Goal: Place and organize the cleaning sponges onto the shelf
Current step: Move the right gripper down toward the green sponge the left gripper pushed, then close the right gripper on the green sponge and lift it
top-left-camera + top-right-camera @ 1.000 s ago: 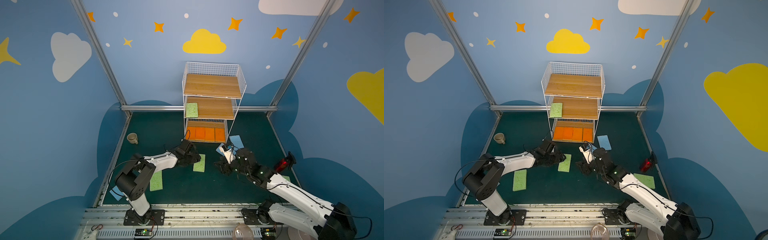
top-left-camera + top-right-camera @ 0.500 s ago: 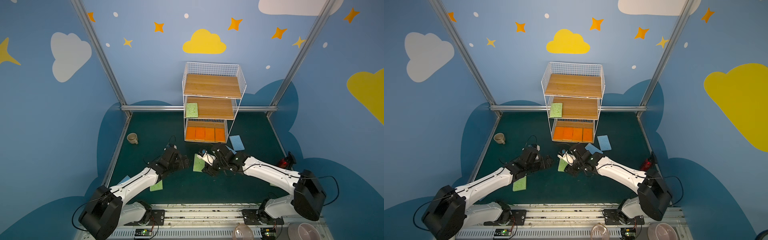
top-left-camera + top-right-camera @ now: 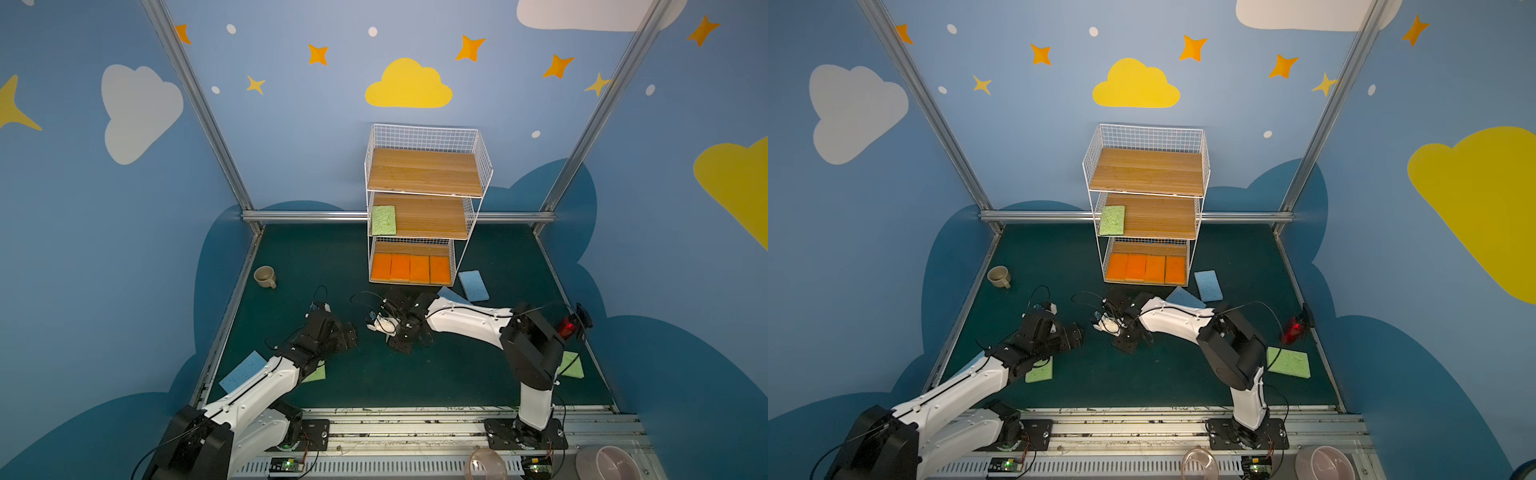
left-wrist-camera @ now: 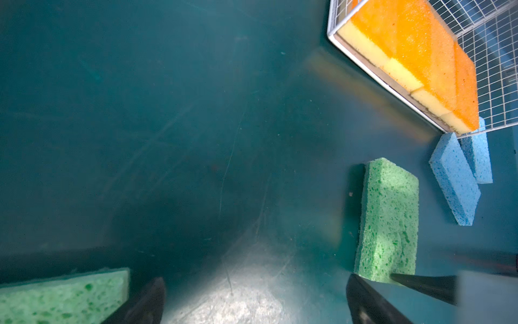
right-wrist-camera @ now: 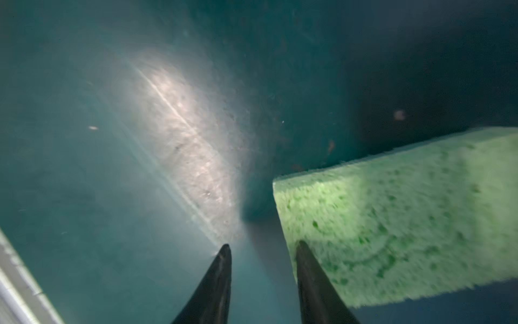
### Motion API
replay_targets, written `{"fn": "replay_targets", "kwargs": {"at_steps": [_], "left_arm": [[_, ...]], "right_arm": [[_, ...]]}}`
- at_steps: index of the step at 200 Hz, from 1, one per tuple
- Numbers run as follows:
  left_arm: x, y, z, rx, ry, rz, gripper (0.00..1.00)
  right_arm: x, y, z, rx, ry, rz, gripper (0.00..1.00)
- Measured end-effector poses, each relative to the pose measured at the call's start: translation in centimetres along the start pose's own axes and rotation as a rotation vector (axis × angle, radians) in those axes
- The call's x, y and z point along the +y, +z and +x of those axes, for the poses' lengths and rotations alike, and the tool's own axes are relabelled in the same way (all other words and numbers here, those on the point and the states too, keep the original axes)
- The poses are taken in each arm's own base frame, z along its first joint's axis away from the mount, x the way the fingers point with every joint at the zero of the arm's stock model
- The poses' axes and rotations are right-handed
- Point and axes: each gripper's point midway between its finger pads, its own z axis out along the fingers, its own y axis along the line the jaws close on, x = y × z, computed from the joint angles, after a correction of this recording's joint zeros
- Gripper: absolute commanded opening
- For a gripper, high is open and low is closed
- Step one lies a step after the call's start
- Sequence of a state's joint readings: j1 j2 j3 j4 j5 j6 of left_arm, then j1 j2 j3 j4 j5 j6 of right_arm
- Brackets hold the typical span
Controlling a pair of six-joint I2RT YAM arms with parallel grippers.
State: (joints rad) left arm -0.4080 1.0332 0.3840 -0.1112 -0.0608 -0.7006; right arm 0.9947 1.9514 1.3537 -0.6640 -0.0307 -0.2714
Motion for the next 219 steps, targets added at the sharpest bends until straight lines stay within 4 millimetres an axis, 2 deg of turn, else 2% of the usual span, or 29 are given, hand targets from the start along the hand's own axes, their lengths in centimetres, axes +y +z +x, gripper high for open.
{"fn": "replay_targets", "kwargs": {"at_steps": [50,88,142,188,219], "left_arm": [[0.1,0.5,0.1,0.011,-0.006,0.007,1.0],[0.1,0.8,0.2,0.02,-0.009,0.012,1.0],[-0.2,0.8,-0.2,0.008,-0.011,0.028,1.0],[-0.2,1.0,-0.2,0.012,-0.011,0.031,1.0],[-0.1,1.0,-0.3,0.011,-0.008,0.029,1.0]], "right_arm": [[-1.1,0.1,0.4,0.031,-0.013,0.051,0.41],[-1.1,0.0,0.4,0.028,-0.025,0.05,0.42],[-0.9,-2.1,0.4,-0.016,-0.06,0.043,0.42],[-1.1,-1.9,0.6,-0.001,-0.072,0.046,0.42],[-1.9,-0.4,0.8,0.041,-0.085,0.062,0.4]]}}
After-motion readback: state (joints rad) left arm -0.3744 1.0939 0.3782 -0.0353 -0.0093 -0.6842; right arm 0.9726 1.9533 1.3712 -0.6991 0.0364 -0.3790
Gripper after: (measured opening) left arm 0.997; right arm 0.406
